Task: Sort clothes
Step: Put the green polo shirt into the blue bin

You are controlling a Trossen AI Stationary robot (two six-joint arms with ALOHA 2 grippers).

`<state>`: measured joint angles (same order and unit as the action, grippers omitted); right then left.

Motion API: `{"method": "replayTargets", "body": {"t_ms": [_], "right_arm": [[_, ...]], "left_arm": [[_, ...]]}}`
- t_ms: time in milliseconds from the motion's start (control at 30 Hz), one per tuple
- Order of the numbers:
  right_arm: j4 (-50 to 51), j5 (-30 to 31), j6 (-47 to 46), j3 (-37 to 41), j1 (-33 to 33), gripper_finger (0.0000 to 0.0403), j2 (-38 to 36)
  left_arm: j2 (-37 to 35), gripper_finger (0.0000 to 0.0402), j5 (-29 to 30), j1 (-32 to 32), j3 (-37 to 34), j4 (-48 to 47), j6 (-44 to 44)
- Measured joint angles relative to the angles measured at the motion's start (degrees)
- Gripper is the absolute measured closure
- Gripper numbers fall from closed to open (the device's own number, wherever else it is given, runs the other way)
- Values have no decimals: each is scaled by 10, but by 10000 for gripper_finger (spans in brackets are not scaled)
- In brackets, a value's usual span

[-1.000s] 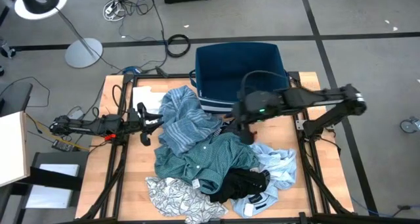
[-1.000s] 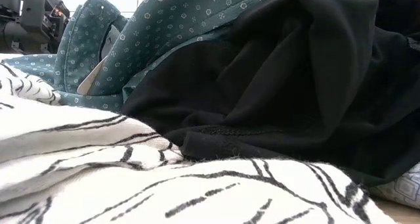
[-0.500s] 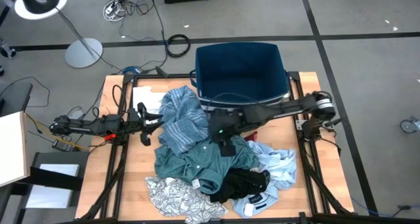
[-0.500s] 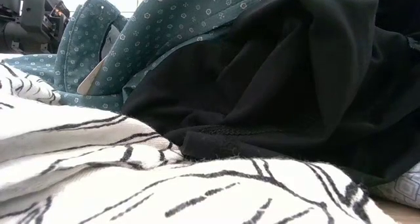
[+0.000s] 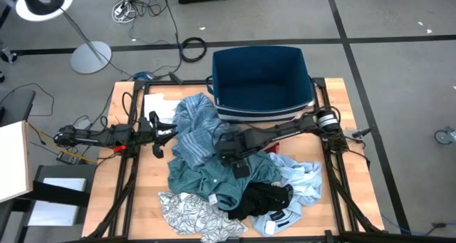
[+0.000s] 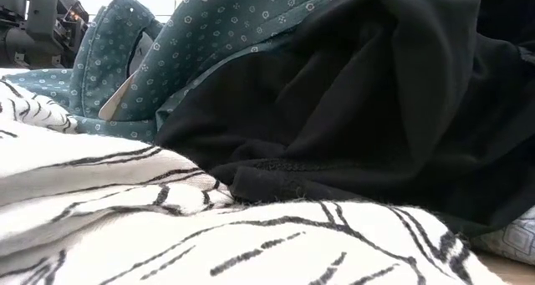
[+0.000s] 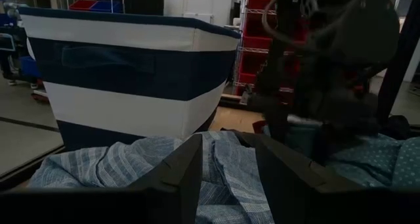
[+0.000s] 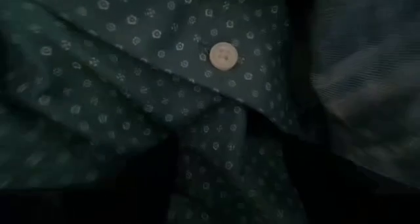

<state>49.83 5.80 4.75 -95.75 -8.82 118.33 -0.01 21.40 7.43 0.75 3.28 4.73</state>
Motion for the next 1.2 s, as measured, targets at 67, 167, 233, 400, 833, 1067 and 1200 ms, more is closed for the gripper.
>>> {"method": "replayTargets", "body": {"t_ms": [67,167,233,400,833,1067,1200], "right_arm": [[-4,0,0,0,0,155,8],[-5,0,0,0,0,238,6],[1,0,1,1,0,321,-4],[21,26,2,0,-1,391,-57],[8,111,-75,1,-6,401,-260],[-109,126,-45,1,5,402,-335],[-214,128,2,1,23,402,-355]], "left_arm": [[0,254,0,0,0,0,0],[0,254,0,0,0,0,0],[0,254,0,0,0,0,0],[0,254,0,0,0,0,0],[0,254,0,0,0,0,0],[0,254,0,0,0,0,0],[0,254,0,0,0,0,0]]}}
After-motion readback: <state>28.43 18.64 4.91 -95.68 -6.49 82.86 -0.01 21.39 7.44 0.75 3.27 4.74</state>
